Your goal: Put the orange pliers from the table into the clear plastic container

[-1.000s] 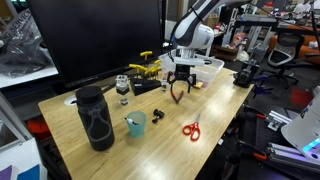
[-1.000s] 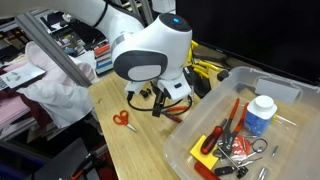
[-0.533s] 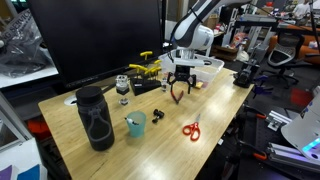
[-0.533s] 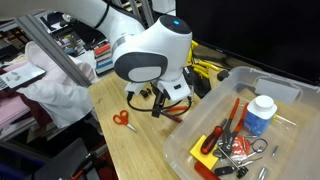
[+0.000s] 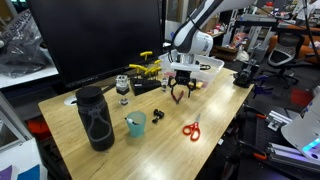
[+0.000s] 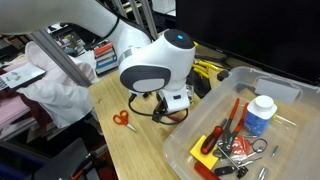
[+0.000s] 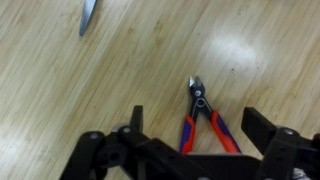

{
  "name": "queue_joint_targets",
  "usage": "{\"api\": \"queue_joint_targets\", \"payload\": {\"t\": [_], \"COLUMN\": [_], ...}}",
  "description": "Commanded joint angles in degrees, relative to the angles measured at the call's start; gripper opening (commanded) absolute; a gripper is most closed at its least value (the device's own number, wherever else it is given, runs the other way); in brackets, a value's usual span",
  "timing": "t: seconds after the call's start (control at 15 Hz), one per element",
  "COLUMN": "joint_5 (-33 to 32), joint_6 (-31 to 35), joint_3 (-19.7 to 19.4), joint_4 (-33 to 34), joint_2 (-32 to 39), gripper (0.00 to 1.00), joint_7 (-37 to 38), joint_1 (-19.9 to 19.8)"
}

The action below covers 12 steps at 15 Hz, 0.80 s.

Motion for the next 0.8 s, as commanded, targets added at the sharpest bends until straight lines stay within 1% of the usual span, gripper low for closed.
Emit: {"api": "queue_joint_targets", "payload": {"t": [0.0,0.13,0.4,0.6,0.67,0.73], "joint_5": [-0.07,-1.71,-4.02,-6.33,-6.93,-7.54], "joint_6": [2.62,5.49,8.70,9.42,9.68,9.78], "joint_3": [-0.51,-1.24,-1.34,-1.74,-1.77,-1.92], "joint_4": [0.80,0.90,1.28,1.15,1.17,1.20], "joint_2": [1.78,2.96,4.90,4.91,5.00,5.04], "gripper": [1.00,1.00,1.00,0.99,0.80,0.74], "joint_7": [4.84,7.69,10.57,11.83,12.01,12.39], "joint_1": [0.43,1.31,1.84,2.45,2.48,2.58]}}
